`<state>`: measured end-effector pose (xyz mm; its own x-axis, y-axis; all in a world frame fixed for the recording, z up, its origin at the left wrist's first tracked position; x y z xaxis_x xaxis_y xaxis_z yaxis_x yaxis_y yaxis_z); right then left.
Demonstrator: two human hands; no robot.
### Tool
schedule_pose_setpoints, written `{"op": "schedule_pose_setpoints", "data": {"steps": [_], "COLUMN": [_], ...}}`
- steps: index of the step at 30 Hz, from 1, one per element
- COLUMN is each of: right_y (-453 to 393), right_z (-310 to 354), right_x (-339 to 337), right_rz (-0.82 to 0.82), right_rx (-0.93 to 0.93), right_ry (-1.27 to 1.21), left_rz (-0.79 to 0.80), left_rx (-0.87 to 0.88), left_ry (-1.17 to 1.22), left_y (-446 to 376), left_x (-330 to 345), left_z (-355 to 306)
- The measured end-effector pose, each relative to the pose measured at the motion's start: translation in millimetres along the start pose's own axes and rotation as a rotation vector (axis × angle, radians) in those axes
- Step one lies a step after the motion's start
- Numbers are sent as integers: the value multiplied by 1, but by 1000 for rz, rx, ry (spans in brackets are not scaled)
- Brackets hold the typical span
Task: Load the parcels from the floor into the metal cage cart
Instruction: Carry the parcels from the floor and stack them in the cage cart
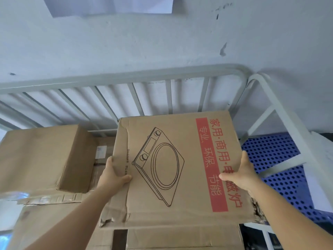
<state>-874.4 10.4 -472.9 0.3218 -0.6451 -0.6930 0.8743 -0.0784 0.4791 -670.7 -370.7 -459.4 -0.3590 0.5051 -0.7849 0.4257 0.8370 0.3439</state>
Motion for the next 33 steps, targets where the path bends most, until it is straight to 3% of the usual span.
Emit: {"op": "schedule_pose_setpoints", "data": {"steps": [13,33], "right_y": [-94,-135], "right_z": [-27,-68], "right_x": [68,124], "right_rz": [35,18], "right_rx": [15,58], "right_ry": [-16,50], "left_rz": [32,16], "left_rx": [-46,-37], "left_ry": [-24,-64], "left_y": [-69,-94], "left_x": [101,158], "left_z": [25,62]}}
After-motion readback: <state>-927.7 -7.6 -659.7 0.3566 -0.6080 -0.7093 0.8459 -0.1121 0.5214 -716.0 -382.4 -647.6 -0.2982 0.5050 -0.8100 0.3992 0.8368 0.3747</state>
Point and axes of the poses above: each hand's wrist, its own y-axis away from the middle knuckle, its own x-axis out of the palm, z = x × y, the point moved 5 cm from there along -y, towards the middle knuckle, and after that the axes turned 13 degrees about -z, right-handed, at the moved point
